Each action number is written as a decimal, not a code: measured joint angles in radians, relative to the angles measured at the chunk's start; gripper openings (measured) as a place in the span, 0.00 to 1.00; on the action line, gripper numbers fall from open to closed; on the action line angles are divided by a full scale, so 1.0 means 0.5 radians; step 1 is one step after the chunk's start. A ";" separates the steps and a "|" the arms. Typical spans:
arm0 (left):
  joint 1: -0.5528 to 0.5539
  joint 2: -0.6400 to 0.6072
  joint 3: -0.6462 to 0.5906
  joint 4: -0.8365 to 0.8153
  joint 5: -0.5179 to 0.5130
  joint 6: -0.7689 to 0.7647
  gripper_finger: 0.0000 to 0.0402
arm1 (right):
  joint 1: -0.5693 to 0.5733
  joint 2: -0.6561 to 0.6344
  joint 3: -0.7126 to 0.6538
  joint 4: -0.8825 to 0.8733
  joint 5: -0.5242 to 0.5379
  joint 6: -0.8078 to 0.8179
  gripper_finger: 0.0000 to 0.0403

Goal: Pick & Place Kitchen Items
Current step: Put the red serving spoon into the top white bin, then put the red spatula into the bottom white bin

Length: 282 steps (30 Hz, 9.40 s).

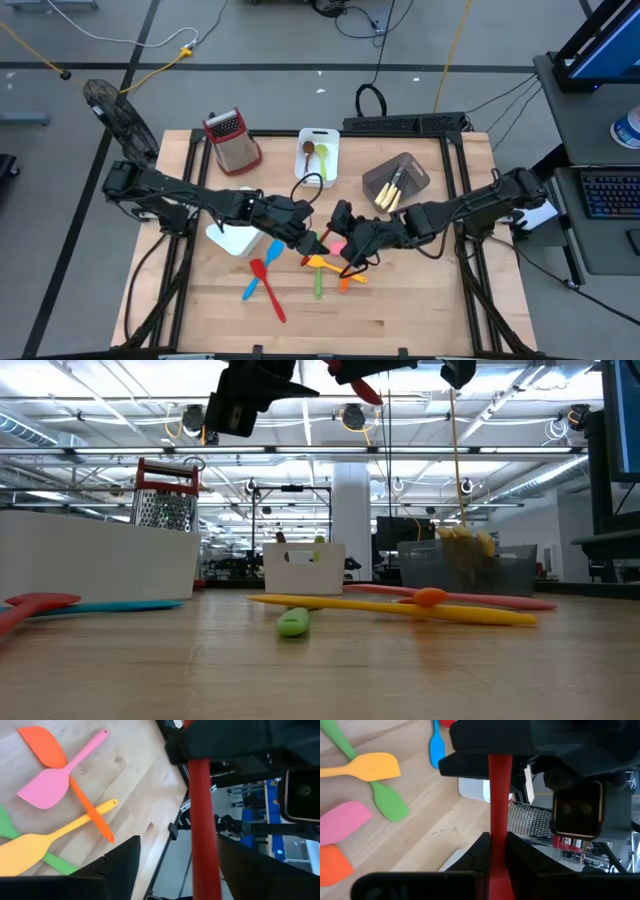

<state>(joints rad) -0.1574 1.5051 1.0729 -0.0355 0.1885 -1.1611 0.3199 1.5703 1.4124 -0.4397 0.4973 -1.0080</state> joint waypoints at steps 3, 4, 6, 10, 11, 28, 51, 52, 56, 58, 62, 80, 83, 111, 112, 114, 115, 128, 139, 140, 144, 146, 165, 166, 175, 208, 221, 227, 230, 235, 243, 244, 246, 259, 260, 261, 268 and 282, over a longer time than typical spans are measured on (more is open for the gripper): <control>0.000 0.001 0.001 -0.016 -0.001 -0.001 0.53 | 0.000 -0.001 0.000 -0.023 -0.001 0.001 0.08; 0.000 0.001 0.001 -0.018 -0.001 -0.001 0.49 | 0.000 -0.001 -0.001 -0.027 -0.001 0.001 0.08; 0.000 0.001 0.001 -0.017 0.008 -0.002 0.38 | 0.000 -0.001 -0.001 -0.021 -0.001 0.001 0.08; 0.000 0.001 0.002 -0.006 0.012 0.020 0.14 | -0.002 0.000 -0.002 -0.026 -0.005 0.001 0.08; 0.000 0.001 0.002 -0.007 0.012 0.040 0.08 | -0.001 0.000 -0.002 -0.030 -0.008 0.001 0.08; 0.014 0.002 0.004 -0.409 -0.217 -0.038 0.06 | 0.065 -0.002 -0.001 -0.009 0.158 0.781 0.43; 0.787 0.002 0.002 -0.626 -0.148 0.071 0.06 | 0.124 -0.002 -0.001 -0.498 0.166 1.826 0.41; 0.828 0.002 0.002 -0.600 -0.099 0.070 0.06 | 0.131 -0.002 -0.001 -0.507 0.166 1.830 0.40; 0.986 0.002 0.002 -0.529 0.063 0.038 0.06 | 0.176 -0.002 -0.001 -0.512 0.165 1.830 0.39; 1.061 0.002 0.002 -0.499 0.131 0.002 0.06 | 0.196 -0.002 -0.001 -0.516 0.165 1.830 0.39; 1.178 0.001 0.002 -0.483 0.164 -0.112 0.06 | 0.227 -0.002 -0.001 -0.524 0.165 1.830 0.38; 1.298 0.447 0.001 0.023 0.515 -0.484 0.06 | 0.262 -0.024 -0.001 -0.695 0.165 1.888 0.38; 1.302 0.511 -0.002 -0.004 0.530 -0.527 0.06 | 0.282 -0.024 -0.002 -0.751 0.167 1.888 0.38; 1.326 0.548 0.001 0.182 0.299 -0.414 0.33 | 0.294 -0.024 -0.001 -0.809 0.165 1.888 0.38; 1.326 0.548 0.001 0.182 0.299 -0.406 0.36 | 0.294 -0.024 -0.001 -0.809 0.164 1.888 0.38; 1.326 0.548 0.001 0.182 0.300 -0.393 0.42 | 0.294 -0.024 -0.001 -0.809 0.160 1.888 0.38; 1.326 0.548 0.001 0.183 0.302 -0.390 0.45 | 0.294 -0.024 -0.001 -0.809 0.159 1.889 0.38; 1.347 0.545 0.001 0.372 1.028 -0.458 0.74 | 0.294 -0.024 -0.001 -0.808 0.157 1.941 0.38; 1.306 0.244 0.002 0.428 0.917 -0.352 0.79 | 0.294 -0.024 -0.001 -0.842 0.157 1.994 0.38; 1.282 0.203 0.002 0.434 0.891 -0.317 0.80 | 0.294 -0.024 -0.001 -0.852 0.157 1.994 0.38; 1.154 0.041 0.002 0.427 0.775 -0.170 0.80 | 0.294 -0.024 -0.001 -0.893 0.156 1.994 0.38; 1.076 -0.044 0.002 0.414 0.719 -0.101 0.80 | 0.294 -0.024 -0.001 -0.926 0.156 1.994 0.38; 0.083 -0.237 0.003 -0.082 -0.048 -0.058 0.80 | 0.294 -0.024 -0.001 -0.960 0.148 1.995 0.38; 0.031 -0.235 0.003 -0.148 -0.114 -0.110 0.80 | 0.294 -0.024 -0.001 -0.959 0.148 1.995 0.38; -0.382 -0.235 0.003 -0.567 -0.444 -0.732 0.80 | 0.293 -0.024 -0.001 -0.958 0.148 1.995 0.38; -1.028 0.050 0.001 -1.468 -0.949 -2.303 0.80 | 0.079 -0.442 -0.223 -0.660 -0.561 2.057 0.38; -1.038 0.223 0.001 -1.228 -0.894 -2.368 0.80 | -0.039 -1.373 -1.078 0.171 -0.846 2.208 0.38; -1.036 0.334 0.001 -1.194 -0.646 -2.509 0.79 | -0.039 -1.703 -1.349 0.389 -0.842 2.274 0.38; -1.038 0.382 0.001 -1.194 -0.591 -2.601 0.80 | -0.039 -1.786 -1.408 0.404 -0.841 2.277 0.38; -1.010 0.435 0.001 -1.156 -0.574 -2.675 0.80 | -0.039 -1.805 -1.426 0.407 -0.841 2.243 0.38; -0.955 0.577 0.001 -0.976 -0.410 -2.687 0.80 | -0.039 -1.797 -1.427 0.405 -0.841 2.191 0.38; -0.954 0.604 0.001 -0.964 -0.405 -2.689 0.80 | -0.039 -1.797 -1.427 0.404 -0.841 2.187 0.38; -0.949 0.648 0.006 -0.943 -0.362 -2.710 0.80 | -0.039 -1.797 -1.427 0.404 -0.841 2.187 0.38; -0.908 0.741 0.008 -0.830 -0.215 -2.504 0.77 | -0.039 -1.796 -1.427 0.394 -0.840 2.179 0.38; -0.903 0.743 0.008 -0.843 -0.205 -2.506 0.77 | -0.039 -1.796 -1.427 0.394 -0.840 2.180 0.38; -0.898 0.744 0.008 -0.859 -0.196 -2.514 0.76 | -0.039 -1.796 -1.427 0.393 -0.840 2.179 0.38; -0.877 0.747 0.007 -0.899 -0.184 -2.513 0.72 | -0.039 -1.796 -1.427 0.390 -0.839 2.184 0.38; -0.878 0.747 0.005 -0.922 -0.229 -2.513 0.71 | -0.039 -1.796 -1.427 0.389 -0.839 2.186 0.38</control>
<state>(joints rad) -0.5964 1.8786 1.0752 -0.4967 0.0739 -2.4178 0.3004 0.6724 0.6991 -0.2451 0.0776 0.0849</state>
